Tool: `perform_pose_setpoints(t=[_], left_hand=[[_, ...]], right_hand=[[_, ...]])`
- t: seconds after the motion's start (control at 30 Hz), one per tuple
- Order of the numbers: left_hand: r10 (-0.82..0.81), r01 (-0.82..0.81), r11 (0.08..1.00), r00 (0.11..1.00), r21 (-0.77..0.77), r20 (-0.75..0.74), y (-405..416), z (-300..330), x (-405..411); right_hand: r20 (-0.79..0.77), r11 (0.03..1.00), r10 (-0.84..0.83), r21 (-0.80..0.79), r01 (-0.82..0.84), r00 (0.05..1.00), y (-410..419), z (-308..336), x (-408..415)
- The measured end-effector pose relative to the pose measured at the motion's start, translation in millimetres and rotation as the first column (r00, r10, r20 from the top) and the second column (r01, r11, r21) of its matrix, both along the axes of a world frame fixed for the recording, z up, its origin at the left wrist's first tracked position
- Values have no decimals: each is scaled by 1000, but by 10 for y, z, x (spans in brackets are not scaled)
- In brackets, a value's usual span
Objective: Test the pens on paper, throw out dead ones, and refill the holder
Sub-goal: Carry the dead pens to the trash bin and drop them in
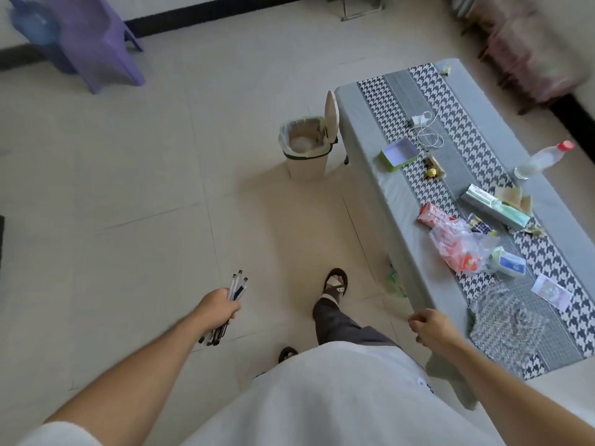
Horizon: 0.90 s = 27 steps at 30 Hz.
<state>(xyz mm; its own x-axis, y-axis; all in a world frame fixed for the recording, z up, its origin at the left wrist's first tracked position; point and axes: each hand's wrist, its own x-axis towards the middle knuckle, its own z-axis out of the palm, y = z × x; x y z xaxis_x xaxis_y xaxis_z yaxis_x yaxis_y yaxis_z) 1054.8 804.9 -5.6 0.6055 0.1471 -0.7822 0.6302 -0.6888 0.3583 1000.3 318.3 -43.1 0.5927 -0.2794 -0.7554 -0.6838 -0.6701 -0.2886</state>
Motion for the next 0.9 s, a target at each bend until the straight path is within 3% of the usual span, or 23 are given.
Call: perform_pose_setpoints(t=[0.23, 0.37, 0.53, 0.7, 0.9], left_hand=[[82, -74, 995, 990, 68, -117, -166, 55, 1093], [95, -90, 994, 992, 63, -80, -279, 123, 1762], [65, -64, 998, 996, 15, -58, -389, 135, 2671], [5, -11, 998, 994, -55, -106, -402, -71, 3690], [-103, 84, 991, 974, -102, -200, -402, -288, 5093]], right_hand=[[14, 986, 161, 38, -161, 987, 27, 57, 1775], [32, 957, 286, 38, -287, 958, 19, 132, 2900], [111, 961, 262, 57, -270, 959, 108, 188, 3879], [24, 966, 252, 50, -253, 967, 143, 101, 4364], [-46, 994, 108, -2, -109, 993, 167, 146, 4799]])
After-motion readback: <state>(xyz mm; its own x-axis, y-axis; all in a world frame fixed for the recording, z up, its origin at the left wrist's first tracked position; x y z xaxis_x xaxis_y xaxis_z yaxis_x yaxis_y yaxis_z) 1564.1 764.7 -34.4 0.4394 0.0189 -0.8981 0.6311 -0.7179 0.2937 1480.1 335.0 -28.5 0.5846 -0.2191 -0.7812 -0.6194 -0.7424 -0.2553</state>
